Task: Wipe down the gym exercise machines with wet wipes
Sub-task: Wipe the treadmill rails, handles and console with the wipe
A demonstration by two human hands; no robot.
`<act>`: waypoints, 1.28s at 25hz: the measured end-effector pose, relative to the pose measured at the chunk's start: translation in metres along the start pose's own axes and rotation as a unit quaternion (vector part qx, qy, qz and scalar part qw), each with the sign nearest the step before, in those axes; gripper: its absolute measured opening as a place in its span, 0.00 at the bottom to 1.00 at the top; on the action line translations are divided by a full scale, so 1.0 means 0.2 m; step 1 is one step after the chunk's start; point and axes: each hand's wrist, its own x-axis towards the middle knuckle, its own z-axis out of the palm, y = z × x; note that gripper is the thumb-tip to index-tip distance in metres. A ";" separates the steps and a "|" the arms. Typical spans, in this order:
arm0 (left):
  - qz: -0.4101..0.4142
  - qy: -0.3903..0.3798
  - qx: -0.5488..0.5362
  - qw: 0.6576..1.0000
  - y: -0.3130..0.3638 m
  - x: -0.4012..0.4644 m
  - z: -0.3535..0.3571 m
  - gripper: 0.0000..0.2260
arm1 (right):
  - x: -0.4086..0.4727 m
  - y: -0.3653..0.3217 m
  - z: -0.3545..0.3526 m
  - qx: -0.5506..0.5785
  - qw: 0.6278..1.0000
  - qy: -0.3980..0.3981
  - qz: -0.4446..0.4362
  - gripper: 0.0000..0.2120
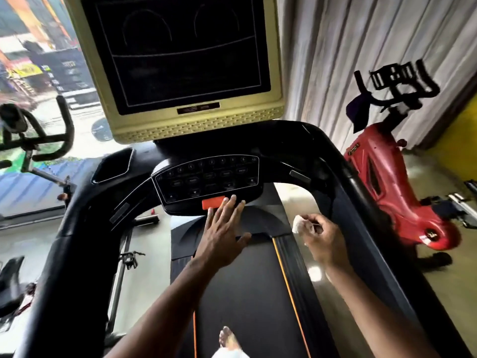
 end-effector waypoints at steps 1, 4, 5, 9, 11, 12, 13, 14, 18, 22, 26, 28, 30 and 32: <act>0.005 -0.003 0.011 1.000 -0.04 0.11 0.01 0.39 | 0.08 0.00 0.03 0.002 1.000 0.001 -0.007 0.11; 0.020 -0.003 0.047 0.999 -0.13 0.39 0.00 0.40 | 0.28 0.00 0.07 -0.021 0.999 0.040 -0.014 0.10; 0.027 0.009 0.062 0.998 -0.16 0.47 0.00 0.40 | 0.34 -0.01 0.07 -0.029 0.998 0.056 -0.008 0.07; 0.044 0.028 0.121 0.991 -0.25 0.85 -0.01 0.39 | 0.58 -0.06 0.11 -0.074 0.994 0.064 -0.042 0.05; 0.049 0.013 0.156 0.987 -0.26 1.00 0.00 0.37 | 0.71 -0.04 0.13 -0.123 0.988 0.076 -0.048 0.07; 0.051 0.008 0.168 0.984 -0.26 1.05 0.01 0.36 | 0.77 -0.02 0.14 -0.142 0.985 0.086 -0.045 0.09; 0.055 0.012 0.177 0.983 -0.27 1.07 0.02 0.36 | 0.82 -0.01 0.15 -0.155 0.983 0.093 -0.041 0.10; 0.059 0.020 0.184 0.981 -0.28 1.09 0.03 0.36 | 0.88 0.00 0.18 -0.162 0.981 0.096 -0.035 0.10; 0.067 0.052 0.201 0.976 -0.31 1.11 0.08 0.35 | 1.06 -0.01 0.34 -0.164 0.980 0.053 -0.100 0.09; 0.065 0.063 0.216 0.972 -0.32 1.10 0.08 0.35 | 1.12 0.01 0.57 -0.180 0.967 0.013 -0.182 0.13; 0.065 0.075 0.223 0.970 -0.31 1.10 0.08 0.35 | 1.10 -0.01 0.59 -0.175 0.946 -0.007 -0.273 0.14; 0.065 0.077 0.223 0.970 -0.32 1.10 0.08 0.35 | 1.09 0.03 0.50 -0.183 0.938 0.009 -0.294 0.11; 0.065 0.078 0.224 0.969 -0.32 1.11 0.08 0.35 | 1.07 0.12 0.39 -0.201 0.945 0.037 -0.255 0.10; 0.063 0.076 0.230 0.968 -0.32 1.11 0.09 0.35 | 1.07 0.19 0.25 -0.240 0.952 0.042 -0.184 0.10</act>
